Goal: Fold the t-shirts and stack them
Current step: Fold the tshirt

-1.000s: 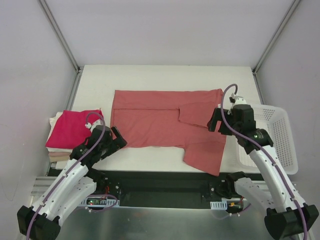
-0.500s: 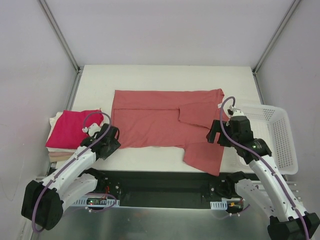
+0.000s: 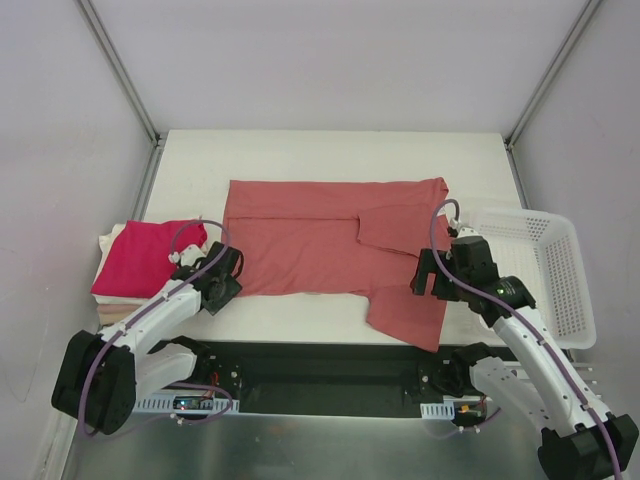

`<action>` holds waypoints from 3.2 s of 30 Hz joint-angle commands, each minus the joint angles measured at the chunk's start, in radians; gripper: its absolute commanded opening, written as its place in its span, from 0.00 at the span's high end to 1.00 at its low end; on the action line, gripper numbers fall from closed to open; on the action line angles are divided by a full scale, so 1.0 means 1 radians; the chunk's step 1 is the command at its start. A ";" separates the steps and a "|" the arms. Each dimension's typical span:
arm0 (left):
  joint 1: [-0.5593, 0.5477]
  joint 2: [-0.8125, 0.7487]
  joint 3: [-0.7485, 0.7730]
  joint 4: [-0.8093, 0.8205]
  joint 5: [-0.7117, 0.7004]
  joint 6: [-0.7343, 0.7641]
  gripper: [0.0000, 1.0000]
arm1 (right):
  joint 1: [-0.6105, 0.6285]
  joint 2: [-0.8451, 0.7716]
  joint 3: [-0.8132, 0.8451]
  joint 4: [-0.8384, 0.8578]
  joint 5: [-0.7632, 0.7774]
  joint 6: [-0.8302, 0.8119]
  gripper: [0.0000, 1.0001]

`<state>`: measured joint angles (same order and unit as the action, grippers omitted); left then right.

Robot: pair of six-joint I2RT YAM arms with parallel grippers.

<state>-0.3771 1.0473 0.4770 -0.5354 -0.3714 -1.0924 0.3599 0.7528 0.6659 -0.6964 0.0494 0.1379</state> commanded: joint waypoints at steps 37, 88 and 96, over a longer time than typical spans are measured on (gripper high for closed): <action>0.089 -0.121 -0.087 0.123 0.000 0.054 1.00 | 0.476 0.189 -0.034 -0.256 0.169 0.285 0.03; 0.164 -0.219 -0.028 0.127 0.069 0.130 1.00 | 0.468 0.464 0.167 -0.248 0.257 0.284 1.00; 0.181 -0.095 0.098 0.158 0.071 0.169 1.00 | 0.326 0.526 0.435 -0.273 0.368 0.178 1.00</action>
<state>-0.2165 0.8886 0.4904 -0.4004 -0.2981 -0.9661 0.7448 1.2533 0.9638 -0.9226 0.3206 0.3851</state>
